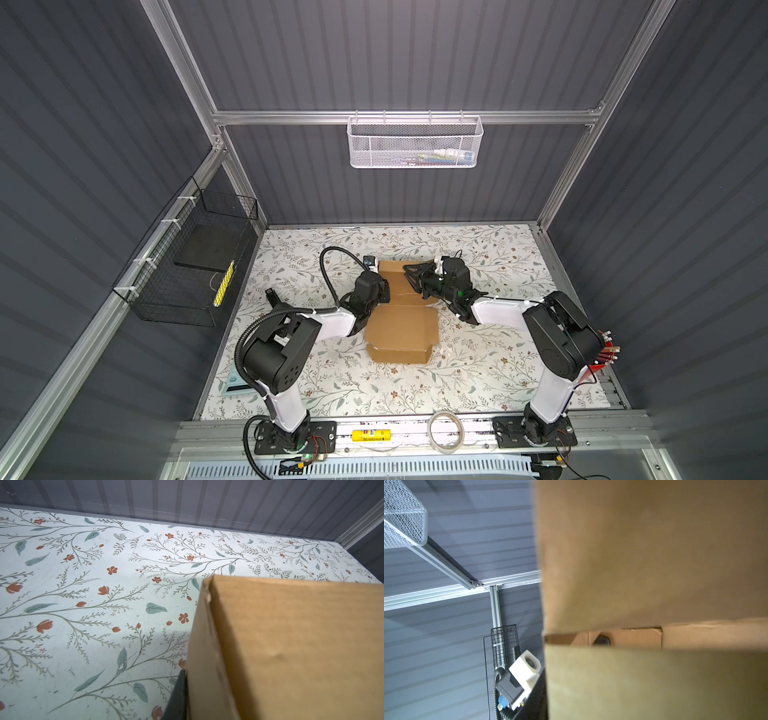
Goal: Fold the paper box
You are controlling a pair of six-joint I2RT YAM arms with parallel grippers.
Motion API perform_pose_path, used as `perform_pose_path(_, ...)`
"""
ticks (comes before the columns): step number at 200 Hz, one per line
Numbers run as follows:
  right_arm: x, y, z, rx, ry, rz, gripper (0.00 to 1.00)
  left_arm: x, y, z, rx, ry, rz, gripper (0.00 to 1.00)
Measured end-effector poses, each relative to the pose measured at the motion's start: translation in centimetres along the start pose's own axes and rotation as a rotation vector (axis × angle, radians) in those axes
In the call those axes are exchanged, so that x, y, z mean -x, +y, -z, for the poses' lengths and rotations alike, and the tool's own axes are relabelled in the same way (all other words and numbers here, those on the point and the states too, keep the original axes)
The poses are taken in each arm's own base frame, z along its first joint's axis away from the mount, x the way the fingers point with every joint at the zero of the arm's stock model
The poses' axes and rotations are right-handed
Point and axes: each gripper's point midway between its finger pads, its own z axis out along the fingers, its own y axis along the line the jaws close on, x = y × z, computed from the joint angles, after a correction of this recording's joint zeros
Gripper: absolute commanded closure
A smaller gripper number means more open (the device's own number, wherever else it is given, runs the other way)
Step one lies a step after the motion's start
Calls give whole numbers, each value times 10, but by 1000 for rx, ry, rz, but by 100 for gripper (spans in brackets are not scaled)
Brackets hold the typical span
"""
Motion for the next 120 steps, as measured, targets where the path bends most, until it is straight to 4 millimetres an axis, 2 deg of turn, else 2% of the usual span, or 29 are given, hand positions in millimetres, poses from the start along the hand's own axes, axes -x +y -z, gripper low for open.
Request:
perform_pose_path(25, -7, 0, 17, -14, 4, 41, 63, -3, -2, 1, -5, -1, -12, 96)
perform_pose_path(63, -15, -7, 41, -43, 11, 99, 57, -5, 1, 8, -3, -3, -15, 99)
perform_pose_path(120, -25, -19, 57, -101, 51, 183, 53, 7, 12, 27, 46, -43, -27, 100)
